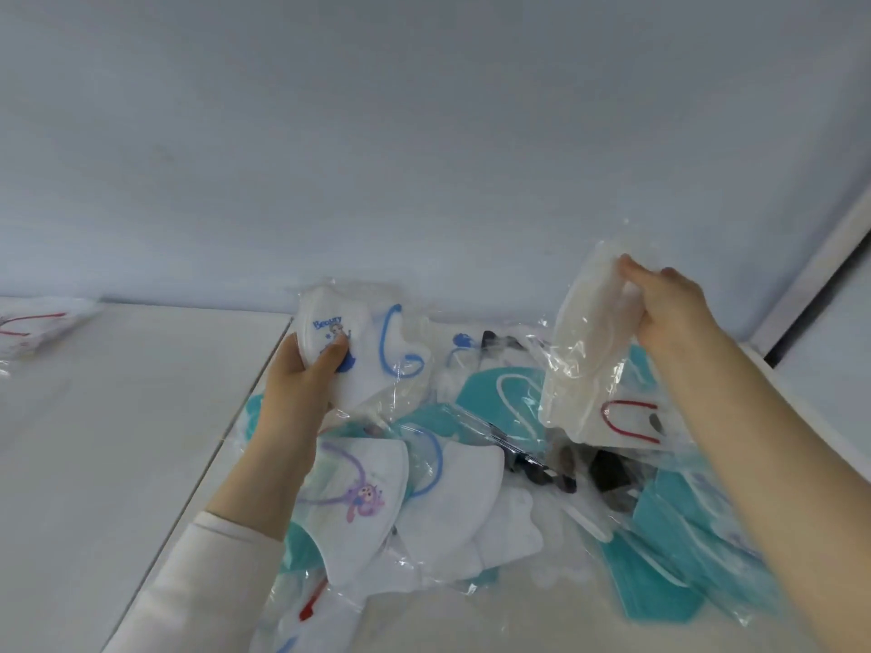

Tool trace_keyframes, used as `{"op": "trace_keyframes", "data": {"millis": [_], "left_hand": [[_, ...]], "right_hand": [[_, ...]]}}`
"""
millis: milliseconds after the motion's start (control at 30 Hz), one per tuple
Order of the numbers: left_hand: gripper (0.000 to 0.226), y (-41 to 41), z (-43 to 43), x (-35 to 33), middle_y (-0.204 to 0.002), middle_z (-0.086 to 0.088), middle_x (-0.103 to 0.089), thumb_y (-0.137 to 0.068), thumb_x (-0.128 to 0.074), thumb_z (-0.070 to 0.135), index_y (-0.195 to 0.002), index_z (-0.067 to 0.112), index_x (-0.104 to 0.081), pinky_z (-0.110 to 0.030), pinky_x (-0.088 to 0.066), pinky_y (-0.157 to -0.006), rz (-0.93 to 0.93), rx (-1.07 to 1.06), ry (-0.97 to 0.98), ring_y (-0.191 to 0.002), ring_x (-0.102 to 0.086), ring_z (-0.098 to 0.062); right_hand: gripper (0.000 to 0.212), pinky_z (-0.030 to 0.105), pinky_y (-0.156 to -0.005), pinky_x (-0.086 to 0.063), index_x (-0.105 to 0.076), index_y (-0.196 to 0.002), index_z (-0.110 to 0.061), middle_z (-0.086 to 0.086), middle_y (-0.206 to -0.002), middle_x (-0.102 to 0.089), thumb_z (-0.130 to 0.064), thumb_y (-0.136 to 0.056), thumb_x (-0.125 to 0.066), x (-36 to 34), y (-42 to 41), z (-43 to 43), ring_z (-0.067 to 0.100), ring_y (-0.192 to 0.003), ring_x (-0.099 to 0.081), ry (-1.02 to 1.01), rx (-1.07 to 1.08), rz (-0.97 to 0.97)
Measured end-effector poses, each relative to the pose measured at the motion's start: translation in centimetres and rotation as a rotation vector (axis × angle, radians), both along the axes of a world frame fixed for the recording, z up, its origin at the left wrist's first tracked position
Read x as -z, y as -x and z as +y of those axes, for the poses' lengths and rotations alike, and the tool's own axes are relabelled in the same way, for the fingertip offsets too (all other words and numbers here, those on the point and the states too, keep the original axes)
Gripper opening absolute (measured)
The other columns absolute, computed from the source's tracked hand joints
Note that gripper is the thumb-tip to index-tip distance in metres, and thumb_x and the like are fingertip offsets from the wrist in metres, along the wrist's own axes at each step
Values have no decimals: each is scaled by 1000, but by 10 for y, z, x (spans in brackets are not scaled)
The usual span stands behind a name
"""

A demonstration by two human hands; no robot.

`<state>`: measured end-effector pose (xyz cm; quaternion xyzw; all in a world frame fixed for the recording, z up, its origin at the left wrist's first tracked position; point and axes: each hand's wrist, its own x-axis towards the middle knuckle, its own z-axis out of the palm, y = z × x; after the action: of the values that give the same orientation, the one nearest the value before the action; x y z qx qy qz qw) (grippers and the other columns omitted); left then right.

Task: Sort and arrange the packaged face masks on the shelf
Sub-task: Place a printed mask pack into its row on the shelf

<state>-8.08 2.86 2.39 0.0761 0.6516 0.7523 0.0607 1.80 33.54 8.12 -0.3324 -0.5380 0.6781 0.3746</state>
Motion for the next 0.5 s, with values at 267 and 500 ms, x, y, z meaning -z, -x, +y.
{"op": "trace_keyframes", "data": {"millis": [267, 500], "left_hand": [[5, -13, 13, -2, -77, -1, -61, -92, -57, 19, -87, 19, -57, -34, -44, -73, 20, 55, 35, -78, -54, -21], [17, -45, 7, -6, -71, 6, -62, -76, -63, 33, -86, 20, -58, -20, -46, -61, 233, 167, 126, -63, -58, -7]], "right_hand": [[77, 39, -107, -33, -28, -146, -25, 2, -152, -27, -36, -82, -69, 43, -35, -29, 24, -135, -33, -240, -183, -470], [44, 18, -87, -44, -51, -127, -12, 0, -115, -61, -18, -86, -64, 24, -34, -135, 8, -101, -59, -312, -587, -210]]}}
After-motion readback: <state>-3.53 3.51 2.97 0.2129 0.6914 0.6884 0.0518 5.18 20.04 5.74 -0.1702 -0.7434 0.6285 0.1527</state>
